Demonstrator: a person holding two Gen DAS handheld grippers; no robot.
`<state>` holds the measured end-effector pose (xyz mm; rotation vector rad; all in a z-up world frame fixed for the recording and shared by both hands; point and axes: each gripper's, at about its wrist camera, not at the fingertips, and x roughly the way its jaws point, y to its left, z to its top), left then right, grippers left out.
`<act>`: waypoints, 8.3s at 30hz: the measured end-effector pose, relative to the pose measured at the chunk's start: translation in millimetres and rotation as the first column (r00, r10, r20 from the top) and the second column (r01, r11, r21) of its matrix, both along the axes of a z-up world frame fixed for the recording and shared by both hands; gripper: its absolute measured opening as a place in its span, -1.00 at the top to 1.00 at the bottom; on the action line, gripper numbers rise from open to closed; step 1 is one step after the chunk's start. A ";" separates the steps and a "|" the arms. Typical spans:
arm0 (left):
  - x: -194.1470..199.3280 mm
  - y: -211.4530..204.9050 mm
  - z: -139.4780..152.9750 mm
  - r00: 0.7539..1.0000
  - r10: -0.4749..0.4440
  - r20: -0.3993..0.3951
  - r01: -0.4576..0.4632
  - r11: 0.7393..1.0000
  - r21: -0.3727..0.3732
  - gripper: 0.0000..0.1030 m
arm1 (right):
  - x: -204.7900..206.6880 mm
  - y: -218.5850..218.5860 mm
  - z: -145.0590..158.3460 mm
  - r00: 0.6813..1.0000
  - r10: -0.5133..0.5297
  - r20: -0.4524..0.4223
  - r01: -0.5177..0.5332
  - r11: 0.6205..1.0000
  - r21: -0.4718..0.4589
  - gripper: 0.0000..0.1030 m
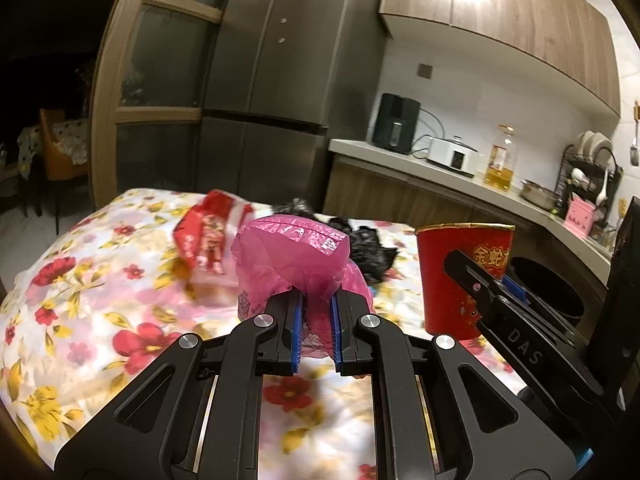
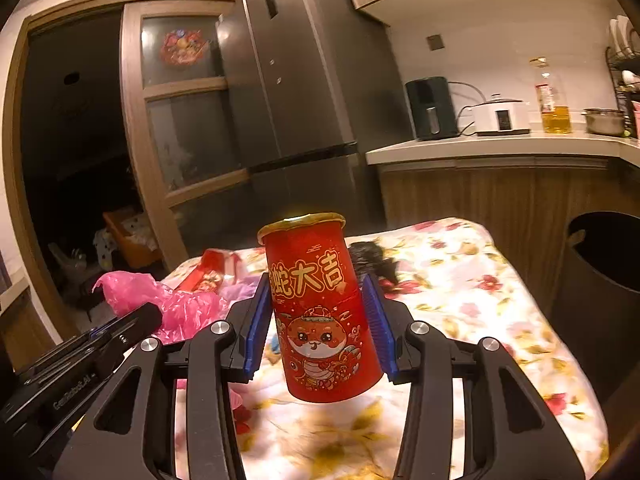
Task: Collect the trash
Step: 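Carry the pink bag and red cup in both tools over the black bin, then open both tools to drop the pink bag and red cup into the bin, then move both tools back to the trash pile on the sheet, then grasp the red-white snack bag with the left tool while the right tool grasps the blue glove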
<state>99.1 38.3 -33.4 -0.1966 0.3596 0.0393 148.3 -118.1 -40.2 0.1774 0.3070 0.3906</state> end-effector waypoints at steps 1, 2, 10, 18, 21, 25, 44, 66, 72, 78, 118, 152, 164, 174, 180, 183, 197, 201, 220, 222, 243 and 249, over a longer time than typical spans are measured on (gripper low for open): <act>0.8 -4.9 1.4 1.000 -0.009 0.002 0.009 1.000 0.004 0.80 | -2.5 -6.1 1.0 1.000 -0.011 0.004 0.011 1.000 0.002 0.13; 1.8 -9.7 2.7 1.000 -0.017 0.003 0.017 1.000 0.006 0.80 | -4.6 -12.6 1.8 1.000 -0.022 0.007 0.021 1.000 0.006 0.13; 16.2 -55.1 11.9 0.995 -0.102 0.017 0.102 0.995 0.025 0.80 | -15.2 -58.7 5.2 0.994 -0.103 0.022 0.103 0.994 0.020 0.13; 36.5 -108.2 23.4 0.978 -0.205 0.045 0.202 0.978 0.055 0.80 | -21.4 -109.5 8.8 0.976 -0.214 0.043 0.212 0.976 0.046 0.13; 45.4 -127.8 26.9 0.968 -0.245 0.053 0.241 0.969 0.060 0.80 | -22.3 -132.6 10.8 0.962 -0.269 0.050 0.266 0.962 0.055 0.13; 56.7 -157.4 31.5 0.952 -0.298 0.069 0.294 0.953 0.071 0.80 | -22.4 -159.9 13.3 0.941 -0.334 0.058 0.330 0.941 0.069 0.13; 110.2 -269.6 40.5 0.873 -0.477 0.106 0.470 0.879 0.084 0.79 | 6.1 -255.5 21.1 0.853 -0.519 0.063 0.509 0.852 0.121 0.13; 149.8 -306.4 21.4 0.854 -0.517 0.058 0.513 0.856 0.067 0.79 | 31.0 -274.1 14.7 0.845 -0.532 0.040 0.525 0.843 0.121 0.06; 154.3 -310.3 18.9 0.852 -0.521 0.053 0.518 0.853 0.067 0.79 | 34.0 -276.3 13.4 0.847 -0.531 0.040 0.523 0.843 0.128 0.02; 159.4 -313.5 13.5 0.850 -0.525 0.045 0.522 0.851 0.062 0.79 | 37.9 -278.7 11.9 0.848 -0.529 0.031 0.521 0.843 0.133 0.02; 155.4 -294.8 -7.5 0.871 -0.491 -0.027 0.492 0.870 0.045 -0.38 | 23.5 -287.8 6.2 0.834 -0.550 -0.030 0.549 0.824 0.139 -0.31; 70.0 -104.1 -16.9 1.000 -0.024 -0.010 0.025 0.993 0.112 -0.58 | 2.0 -153.7 -9.8 0.927 -0.375 -0.019 0.375 0.926 0.034 -0.33; 54.7 -14.1 -28.8 0.985 0.168 -0.024 -0.165 0.980 0.116 -0.58 | 19.2 -69.7 -22.8 0.974 -0.226 -0.031 0.226 0.974 0.005 -0.33; 58.8 47.7 -30.7 0.955 0.293 -0.033 -0.288 0.951 0.111 -0.58 | 33.0 -8.7 -25.7 0.993 -0.116 -0.023 0.115 0.993 -0.022 -0.33; 72.8 77.4 -29.5 0.942 0.332 -0.042 -0.327 0.941 0.089 -0.55 | 42.9 25.5 -25.5 0.998 -0.068 0.003 0.069 0.996 -0.059 -0.33; 82.3 89.5 -31.3 0.940 0.337 -0.059 -0.333 0.940 0.075 -0.50 | 50.3 35.8 -26.6 0.998 -0.063 0.005 0.063 0.996 -0.066 -0.33; 123.2 113.5 -53.7 0.946 0.255 -0.200 -0.266 0.964 -0.028 0.04 | 82.5 72.8 -41.6 0.998 -0.067 -0.013 0.065 0.992 -0.113 -0.33; 128.8 118.1 -61.2 0.949 0.216 -0.231 -0.238 0.969 -0.070 0.45 | 91.1 83.3 -46.3 0.998 -0.065 -0.027 0.061 0.990 -0.124 -0.33; 89.3 120.1 -34.6 0.973 0.217 -0.078 -0.226 0.964 -0.143 0.82 | 122.1 102.3 -81.0 0.983 -0.068 -0.173 0.034 0.980 -0.195 -0.05; 83.8 120.4 -30.2 0.973 0.220 -0.067 -0.228 0.962 -0.152 0.82 | 124.5 103.7 -83.8 0.980 -0.063 -0.189 0.024 0.979 -0.202 0.05; 51.8 100.2 -8.8 0.978 0.205 -0.024 -0.207 0.970 -0.125 0.82 | 74.0 73.4 -55.1 0.994 0.004 -0.111 -0.019 0.991 -0.133 0.80; 47.0 79.2 -4.5 0.986 0.168 -0.017 -0.169 0.979 -0.112 0.82 | 50.1 50.3 -42.6 0.996 -0.002 -0.087 -0.008 0.993 -0.115 0.81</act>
